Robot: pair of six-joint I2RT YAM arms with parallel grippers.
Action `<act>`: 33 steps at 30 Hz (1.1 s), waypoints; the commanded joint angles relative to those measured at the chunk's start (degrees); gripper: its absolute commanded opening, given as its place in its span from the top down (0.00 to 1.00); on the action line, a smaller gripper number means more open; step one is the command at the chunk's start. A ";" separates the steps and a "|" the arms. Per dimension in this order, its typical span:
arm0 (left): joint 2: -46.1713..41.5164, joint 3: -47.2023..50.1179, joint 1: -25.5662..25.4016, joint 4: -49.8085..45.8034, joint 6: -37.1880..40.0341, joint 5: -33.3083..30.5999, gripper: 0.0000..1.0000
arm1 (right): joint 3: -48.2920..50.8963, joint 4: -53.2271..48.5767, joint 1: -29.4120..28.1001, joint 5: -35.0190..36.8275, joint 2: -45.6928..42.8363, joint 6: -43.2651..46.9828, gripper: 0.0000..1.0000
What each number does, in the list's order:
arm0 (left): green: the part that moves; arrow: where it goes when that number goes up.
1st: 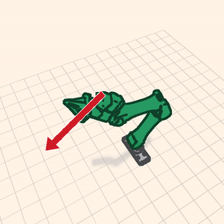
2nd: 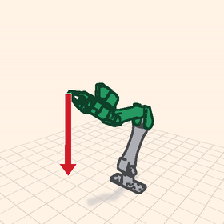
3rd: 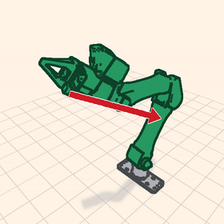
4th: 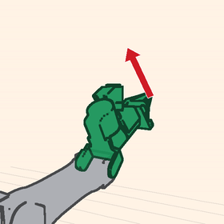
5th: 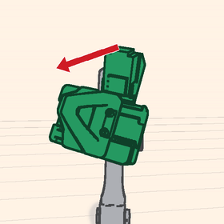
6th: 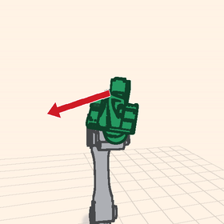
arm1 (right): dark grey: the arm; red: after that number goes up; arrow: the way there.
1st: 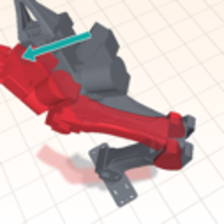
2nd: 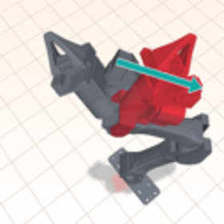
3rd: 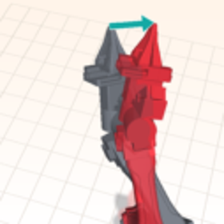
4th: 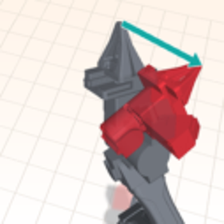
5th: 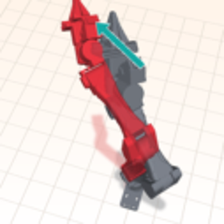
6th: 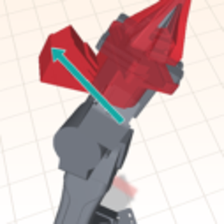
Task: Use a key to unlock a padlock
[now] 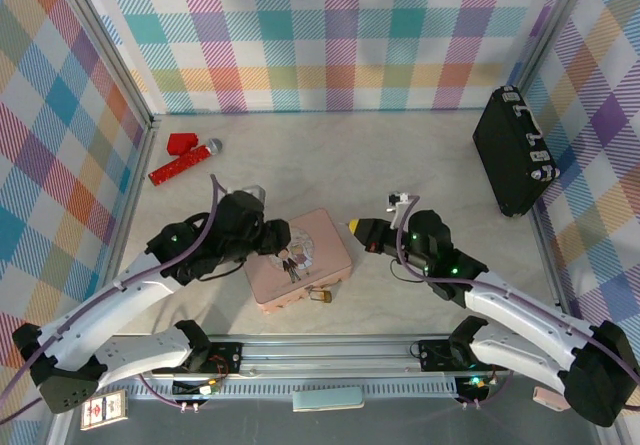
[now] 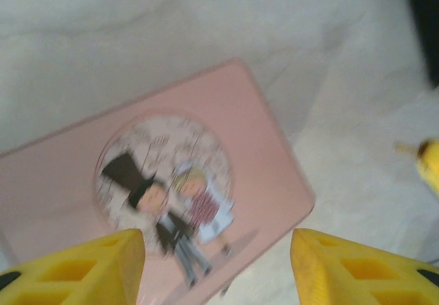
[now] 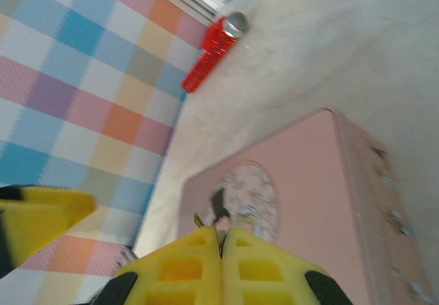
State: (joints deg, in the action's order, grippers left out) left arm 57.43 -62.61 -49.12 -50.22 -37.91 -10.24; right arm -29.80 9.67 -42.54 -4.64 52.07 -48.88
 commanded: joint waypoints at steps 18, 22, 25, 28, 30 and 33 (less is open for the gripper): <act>19.21 6.37 -32.37 -18.55 -11.11 -9.94 0.30 | 0.16 -14.11 0.23 6.57 -5.32 7.05 1.00; 19.21 8.70 -32.42 -17.65 -13.24 -14.40 0.28 | 0.69 -14.59 0.28 7.20 -6.46 6.57 1.00; 21.07 9.58 -32.40 -16.96 -13.76 -17.51 0.28 | 1.21 -14.59 0.27 7.28 -6.89 5.96 1.00; 22.14 9.97 -31.13 -17.62 -14.60 -21.14 0.28 | 1.74 -14.35 0.27 7.19 -7.17 5.24 1.00; 22.53 10.21 -29.52 -17.65 -14.61 -23.29 0.28 | 2.14 -13.96 0.27 7.06 -7.35 4.70 1.00; 22.95 10.28 -26.60 -15.38 -11.88 -25.35 0.29 | 2.38 -13.86 0.27 6.89 -7.34 4.15 1.00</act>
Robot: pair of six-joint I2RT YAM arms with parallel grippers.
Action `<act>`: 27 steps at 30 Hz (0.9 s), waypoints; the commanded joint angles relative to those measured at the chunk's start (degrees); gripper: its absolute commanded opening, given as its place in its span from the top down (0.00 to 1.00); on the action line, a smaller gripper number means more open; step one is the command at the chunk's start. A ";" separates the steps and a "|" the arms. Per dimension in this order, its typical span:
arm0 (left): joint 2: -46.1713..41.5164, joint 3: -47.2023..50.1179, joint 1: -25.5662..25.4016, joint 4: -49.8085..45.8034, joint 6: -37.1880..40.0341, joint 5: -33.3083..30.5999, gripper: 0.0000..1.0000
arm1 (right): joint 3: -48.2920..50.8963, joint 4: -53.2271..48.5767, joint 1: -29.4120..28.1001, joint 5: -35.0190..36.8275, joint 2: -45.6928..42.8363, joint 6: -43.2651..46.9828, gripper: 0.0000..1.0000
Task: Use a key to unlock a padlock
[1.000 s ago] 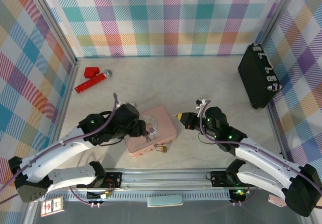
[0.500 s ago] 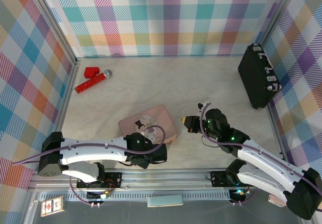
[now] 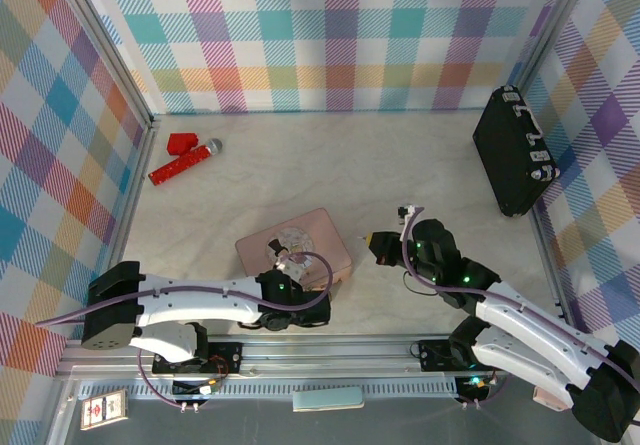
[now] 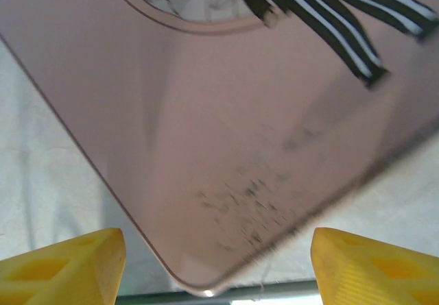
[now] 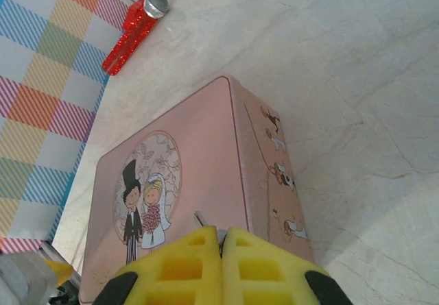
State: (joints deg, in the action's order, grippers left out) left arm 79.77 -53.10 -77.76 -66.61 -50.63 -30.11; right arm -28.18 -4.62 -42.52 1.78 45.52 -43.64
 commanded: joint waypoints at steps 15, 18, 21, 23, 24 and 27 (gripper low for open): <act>4.03 0.17 24.76 25.04 25.60 -7.36 0.30 | 0.94 0.84 0.25 -0.23 -0.96 -3.64 1.00; 5.81 -0.90 27.94 28.61 29.02 -6.01 0.30 | 0.85 0.32 0.27 -0.03 -1.46 -3.74 1.00; 5.22 -1.00 29.29 30.89 30.20 -5.88 0.29 | 0.98 -0.04 0.26 0.26 -1.96 -3.99 1.00; 3.21 -0.64 29.33 31.10 29.41 -5.75 0.29 | 1.30 0.21 0.26 0.33 -2.10 -4.43 1.00; 1.08 0.38 29.24 31.54 28.45 -5.17 0.30 | 1.36 0.37 0.25 0.25 -2.02 -4.57 1.00; -8.44 6.15 28.73 34.30 24.88 -2.40 0.30 | 1.55 0.81 0.27 0.12 -1.53 -4.78 1.00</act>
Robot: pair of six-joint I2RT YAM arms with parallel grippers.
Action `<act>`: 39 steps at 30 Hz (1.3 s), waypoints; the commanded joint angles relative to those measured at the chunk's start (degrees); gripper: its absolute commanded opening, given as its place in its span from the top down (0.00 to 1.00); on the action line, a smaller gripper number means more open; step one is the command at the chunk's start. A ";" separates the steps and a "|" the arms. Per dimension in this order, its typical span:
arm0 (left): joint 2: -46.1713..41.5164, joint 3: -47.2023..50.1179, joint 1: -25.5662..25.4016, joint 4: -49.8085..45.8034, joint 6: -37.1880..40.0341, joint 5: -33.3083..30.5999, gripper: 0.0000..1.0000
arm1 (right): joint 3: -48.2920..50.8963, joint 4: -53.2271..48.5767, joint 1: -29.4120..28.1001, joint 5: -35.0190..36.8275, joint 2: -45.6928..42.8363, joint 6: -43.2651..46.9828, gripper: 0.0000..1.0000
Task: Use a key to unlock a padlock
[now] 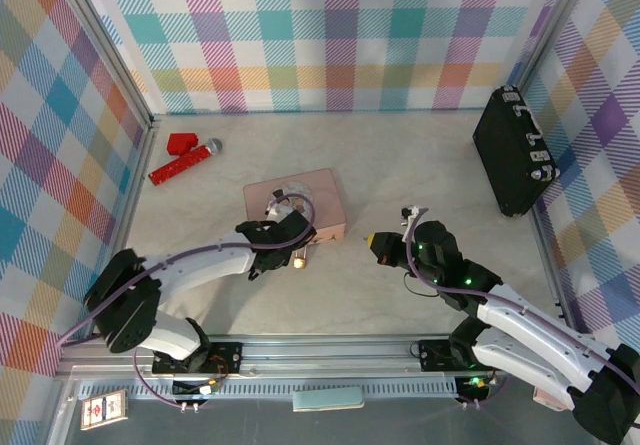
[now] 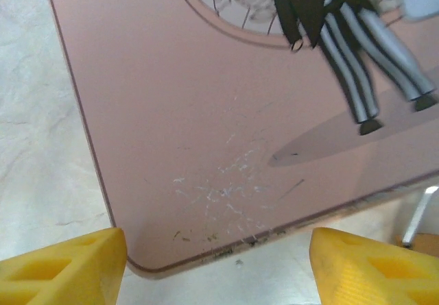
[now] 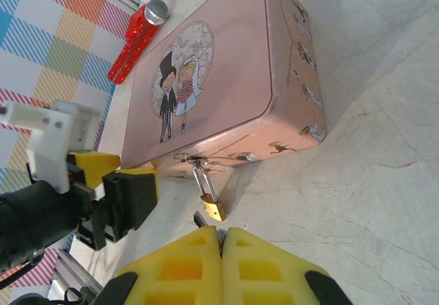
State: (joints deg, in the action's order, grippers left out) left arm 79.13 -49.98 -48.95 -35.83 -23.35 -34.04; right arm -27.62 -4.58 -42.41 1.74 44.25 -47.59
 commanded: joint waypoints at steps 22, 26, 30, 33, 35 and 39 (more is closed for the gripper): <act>-16.22 24.69 -7.94 37.81 -12.05 16.32 0.33 | 0.28 4.82 0.14 -2.62 5.21 -2.42 1.00; -10.61 23.00 -6.38 39.81 -11.41 17.20 0.34 | 0.71 4.67 0.18 -2.53 4.53 -2.67 1.00; -6.14 22.83 -4.46 42.89 -10.77 18.55 0.34 | 1.25 4.74 0.13 -2.44 3.66 -2.72 1.00; -3.00 22.65 -3.72 45.12 -10.44 18.75 0.36 | 1.42 4.41 0.14 -2.27 2.98 -2.68 1.00; -1.12 22.34 -3.31 46.26 -10.57 19.08 0.38 | 1.60 4.05 0.18 -2.09 2.62 -2.67 1.00; 0.44 21.85 -2.62 47.57 -10.12 18.68 0.39 | 1.86 3.73 0.16 -1.97 2.03 -2.64 1.00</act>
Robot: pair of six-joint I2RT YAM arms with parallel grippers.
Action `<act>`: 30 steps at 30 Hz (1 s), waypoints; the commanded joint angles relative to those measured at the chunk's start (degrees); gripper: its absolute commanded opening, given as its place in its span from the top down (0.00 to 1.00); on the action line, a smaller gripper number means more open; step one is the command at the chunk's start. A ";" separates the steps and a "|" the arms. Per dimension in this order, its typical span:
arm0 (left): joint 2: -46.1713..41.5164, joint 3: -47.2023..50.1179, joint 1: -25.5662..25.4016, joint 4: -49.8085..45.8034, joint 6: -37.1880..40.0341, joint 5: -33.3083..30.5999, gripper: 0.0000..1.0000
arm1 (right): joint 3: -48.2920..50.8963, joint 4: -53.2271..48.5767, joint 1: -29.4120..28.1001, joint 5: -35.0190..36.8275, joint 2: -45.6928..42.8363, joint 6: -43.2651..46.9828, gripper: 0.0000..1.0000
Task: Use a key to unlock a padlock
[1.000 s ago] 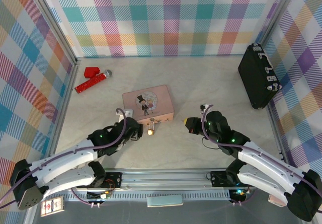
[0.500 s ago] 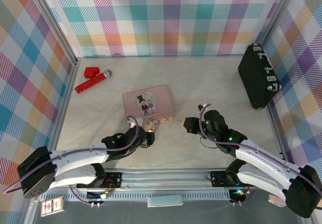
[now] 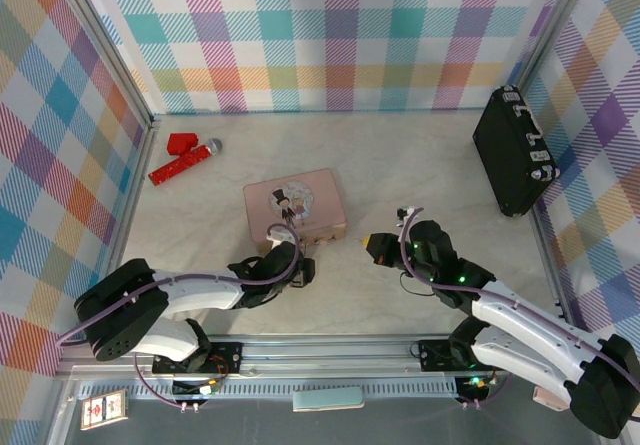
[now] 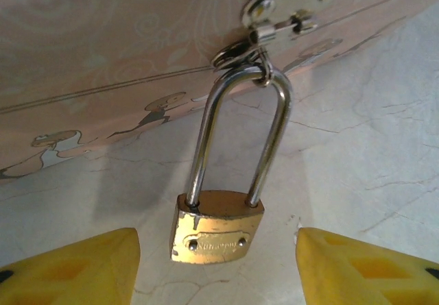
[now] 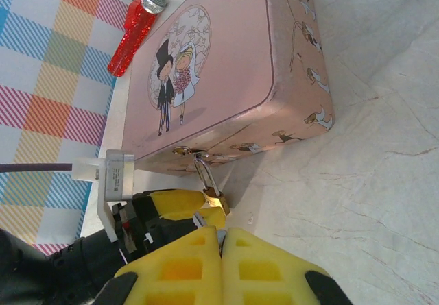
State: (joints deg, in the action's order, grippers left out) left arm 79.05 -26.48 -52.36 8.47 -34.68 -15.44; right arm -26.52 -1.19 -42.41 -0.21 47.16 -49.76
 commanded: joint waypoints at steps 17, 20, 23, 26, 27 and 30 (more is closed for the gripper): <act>5.37 -4.06 2.74 6.34 2.30 4.36 0.47 | 0.60 0.35 0.14 -0.32 -0.44 -0.83 1.00; 5.16 -3.67 2.73 6.29 1.75 3.84 0.53 | 0.60 0.13 0.16 -0.24 -0.47 -0.93 1.00; 4.98 -3.81 2.64 5.59 1.17 3.25 0.57 | 0.60 -0.02 0.13 -0.19 -0.32 -1.09 1.00; 5.32 -3.58 2.57 6.02 0.17 3.63 0.60 | 0.51 -0.09 0.14 -0.23 -0.22 -1.31 1.00; 5.48 -3.58 2.61 6.04 -0.23 3.64 0.61 | 0.51 -0.13 0.14 -0.23 -0.10 -1.37 1.00; 5.68 -3.62 2.61 5.67 -0.83 3.30 0.64 | 0.42 -0.06 0.14 -0.23 0.08 -1.39 1.00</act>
State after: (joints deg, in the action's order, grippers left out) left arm 83.96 -29.74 -50.11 13.67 -34.30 -11.99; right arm -25.91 -1.34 -42.41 -0.21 47.13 -50.59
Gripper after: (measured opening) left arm 0.360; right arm 0.049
